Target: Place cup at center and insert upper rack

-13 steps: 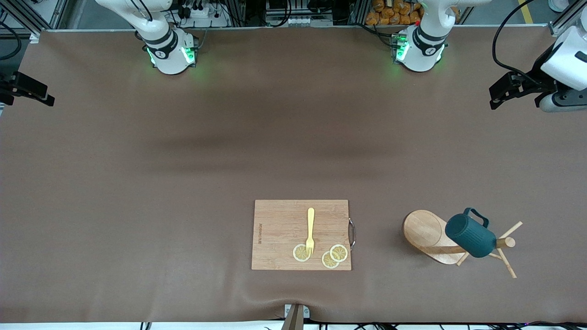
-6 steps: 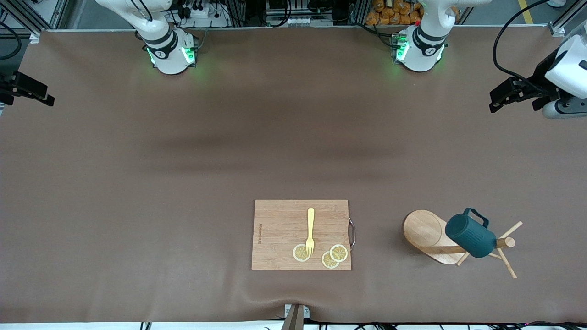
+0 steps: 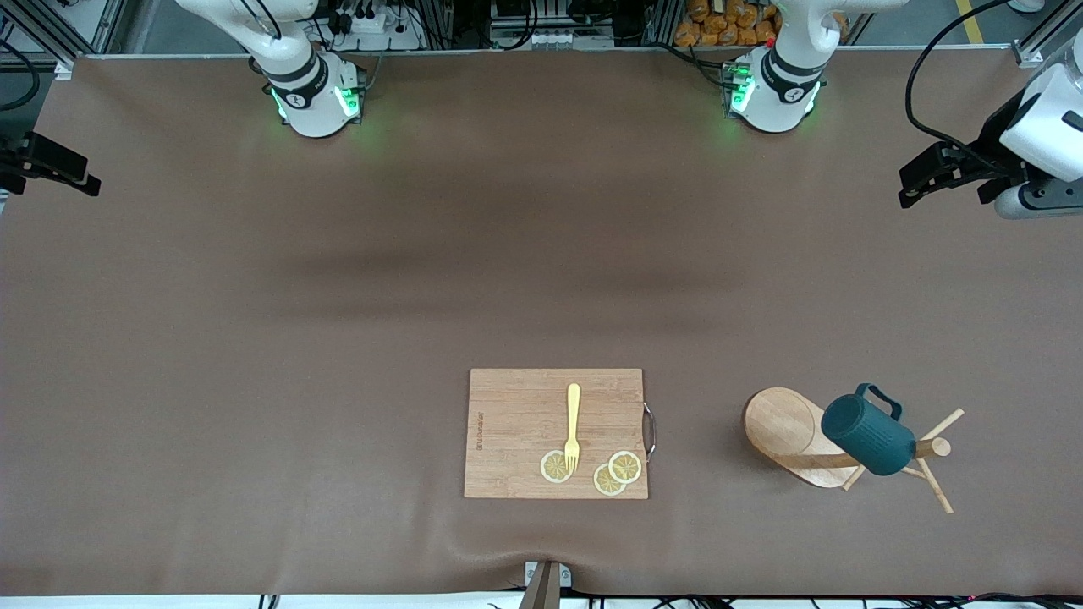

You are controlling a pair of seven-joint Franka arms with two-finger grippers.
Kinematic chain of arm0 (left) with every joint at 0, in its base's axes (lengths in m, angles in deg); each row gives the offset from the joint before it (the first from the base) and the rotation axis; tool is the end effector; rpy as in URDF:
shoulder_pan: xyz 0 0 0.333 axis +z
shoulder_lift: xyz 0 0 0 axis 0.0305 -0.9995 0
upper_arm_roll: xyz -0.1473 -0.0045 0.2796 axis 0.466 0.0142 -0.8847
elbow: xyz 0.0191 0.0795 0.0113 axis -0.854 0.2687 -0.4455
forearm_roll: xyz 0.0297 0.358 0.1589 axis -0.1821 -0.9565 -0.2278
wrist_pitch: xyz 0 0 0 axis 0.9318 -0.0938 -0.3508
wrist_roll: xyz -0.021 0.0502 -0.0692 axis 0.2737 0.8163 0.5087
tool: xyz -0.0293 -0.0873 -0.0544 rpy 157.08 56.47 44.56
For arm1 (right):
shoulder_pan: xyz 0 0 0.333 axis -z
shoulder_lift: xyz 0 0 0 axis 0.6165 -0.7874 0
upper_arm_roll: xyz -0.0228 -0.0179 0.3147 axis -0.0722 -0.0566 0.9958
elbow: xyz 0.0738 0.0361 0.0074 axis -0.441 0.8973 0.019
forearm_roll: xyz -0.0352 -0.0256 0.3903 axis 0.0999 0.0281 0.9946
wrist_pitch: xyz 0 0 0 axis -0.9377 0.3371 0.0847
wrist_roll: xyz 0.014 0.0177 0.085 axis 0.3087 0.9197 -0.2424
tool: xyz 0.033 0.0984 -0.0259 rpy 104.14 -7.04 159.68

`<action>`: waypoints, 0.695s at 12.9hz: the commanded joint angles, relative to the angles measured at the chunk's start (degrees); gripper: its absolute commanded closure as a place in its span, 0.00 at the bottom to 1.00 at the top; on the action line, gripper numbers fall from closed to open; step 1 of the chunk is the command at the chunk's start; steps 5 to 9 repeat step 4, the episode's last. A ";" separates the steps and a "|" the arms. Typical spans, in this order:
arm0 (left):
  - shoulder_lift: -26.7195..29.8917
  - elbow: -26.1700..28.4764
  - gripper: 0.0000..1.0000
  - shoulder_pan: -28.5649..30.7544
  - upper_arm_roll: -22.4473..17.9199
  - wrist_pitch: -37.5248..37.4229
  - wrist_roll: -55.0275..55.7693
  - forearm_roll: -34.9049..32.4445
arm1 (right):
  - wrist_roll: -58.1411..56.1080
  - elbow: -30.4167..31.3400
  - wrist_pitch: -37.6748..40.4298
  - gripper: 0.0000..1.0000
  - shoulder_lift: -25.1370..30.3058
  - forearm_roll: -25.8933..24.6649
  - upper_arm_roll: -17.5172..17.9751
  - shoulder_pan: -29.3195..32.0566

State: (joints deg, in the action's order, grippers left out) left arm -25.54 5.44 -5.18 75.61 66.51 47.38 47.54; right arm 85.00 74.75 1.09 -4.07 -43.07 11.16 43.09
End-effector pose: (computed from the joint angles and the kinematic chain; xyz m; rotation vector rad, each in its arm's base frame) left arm 0.5311 -0.0564 0.6428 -3.1200 -0.0747 0.0492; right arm 0.5236 -0.0511 0.6533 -3.1090 0.0785 0.1679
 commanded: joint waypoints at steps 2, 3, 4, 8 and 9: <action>-0.22 -0.93 0.00 -0.88 -0.72 -0.26 0.97 0.63 | 1.08 -1.12 0.50 0.00 -0.32 -0.11 0.07 -0.19; -0.22 -0.93 0.00 -0.88 -0.72 -0.26 2.28 0.63 | 1.08 -1.12 0.50 0.00 -0.32 -0.11 0.07 -0.19; -0.13 -0.93 0.00 -0.88 -0.72 -0.35 3.25 0.54 | 1.08 -1.12 0.50 0.00 -0.32 -0.11 0.07 -0.19; -0.13 -0.93 0.00 -0.88 -0.72 -0.35 3.25 0.54 | 1.08 -1.12 0.50 0.00 -0.32 -0.11 0.07 -0.19; -0.13 -0.93 0.00 -0.88 -0.72 -0.35 3.25 0.54 | 1.08 -1.12 0.50 0.00 -0.32 -0.11 0.07 -0.19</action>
